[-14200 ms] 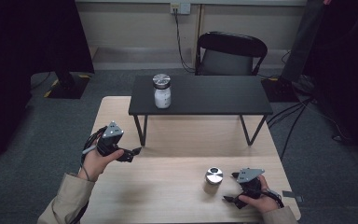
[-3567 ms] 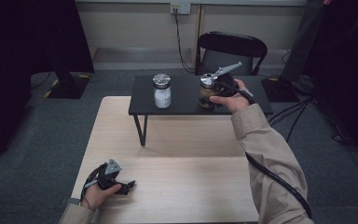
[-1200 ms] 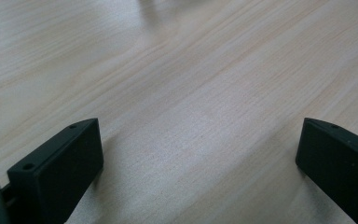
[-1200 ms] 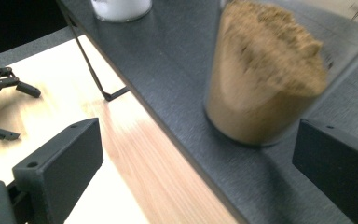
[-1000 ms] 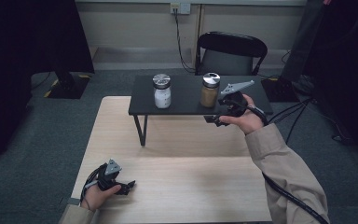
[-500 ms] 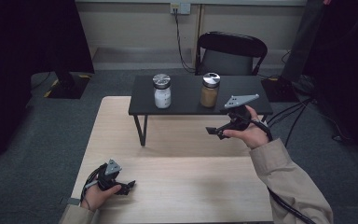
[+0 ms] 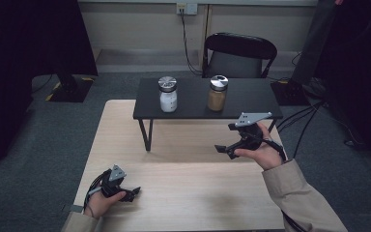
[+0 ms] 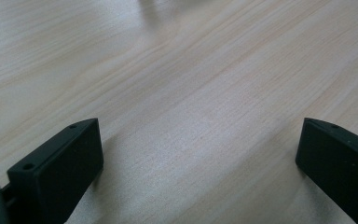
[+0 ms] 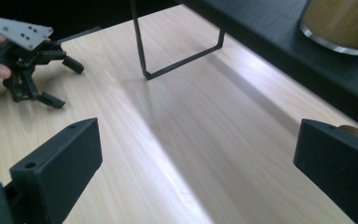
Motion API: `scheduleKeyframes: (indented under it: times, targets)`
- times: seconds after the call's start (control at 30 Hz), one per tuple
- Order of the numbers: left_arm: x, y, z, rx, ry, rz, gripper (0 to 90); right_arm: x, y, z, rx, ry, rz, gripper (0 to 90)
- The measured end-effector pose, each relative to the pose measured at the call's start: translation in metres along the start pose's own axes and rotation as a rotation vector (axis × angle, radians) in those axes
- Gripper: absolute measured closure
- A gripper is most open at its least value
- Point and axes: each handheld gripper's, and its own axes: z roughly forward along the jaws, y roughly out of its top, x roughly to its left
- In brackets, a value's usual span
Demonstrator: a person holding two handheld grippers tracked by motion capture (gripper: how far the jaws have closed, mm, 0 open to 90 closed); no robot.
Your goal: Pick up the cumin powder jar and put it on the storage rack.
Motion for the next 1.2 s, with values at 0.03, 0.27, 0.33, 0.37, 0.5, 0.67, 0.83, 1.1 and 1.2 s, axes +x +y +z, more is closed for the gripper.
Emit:
scheduleKeyframes:
  times: [0.03, 0.27, 0.33, 0.37, 0.5, 0.67, 0.83, 1.1, 1.2]
  targets:
    - [0.000, 0.000, 0.000, 0.000, 0.000, 0.000, 0.0, 0.001, -0.002, 0.000, 0.001, 0.007, 0.000, 0.2]
    - [0.000, 0.000, 0.000, 0.000, 0.001, -0.001, 0.0, 0.010, -0.020, 0.003, -0.005, 0.036, -0.003, 0.2]
    - [0.000, 0.000, 0.000, 0.000, 0.001, -0.001, 0.0, 0.014, -0.025, 0.003, 0.003, 0.030, -0.008, 0.1]
    - [0.000, 0.000, 0.000, 0.000, 0.001, -0.001, 0.0, 0.015, -0.027, 0.004, 0.005, 0.030, -0.010, 0.1]
    - [0.000, 0.000, 0.000, -0.001, 0.001, -0.002, 0.0, 0.017, -0.034, 0.005, 0.008, 0.036, -0.005, 0.2]
    - [0.000, 0.000, 0.000, 0.000, 0.001, -0.002, 0.0, 0.021, -0.042, 0.008, 0.007, 0.038, -0.005, 0.2]
    - [0.000, 0.000, 0.000, -0.001, 0.001, -0.002, 0.0, 0.025, -0.048, 0.009, 0.007, 0.038, -0.005, 0.2]
    - [-0.001, 0.000, 0.000, -0.001, 0.001, -0.004, 0.0, 0.032, -0.059, 0.010, 0.008, 0.033, -0.006, 0.1]
    - [-0.001, 0.000, 0.000, 0.000, 0.002, -0.004, 0.0, 0.033, -0.063, 0.011, 0.008, 0.039, -0.003, 0.2]
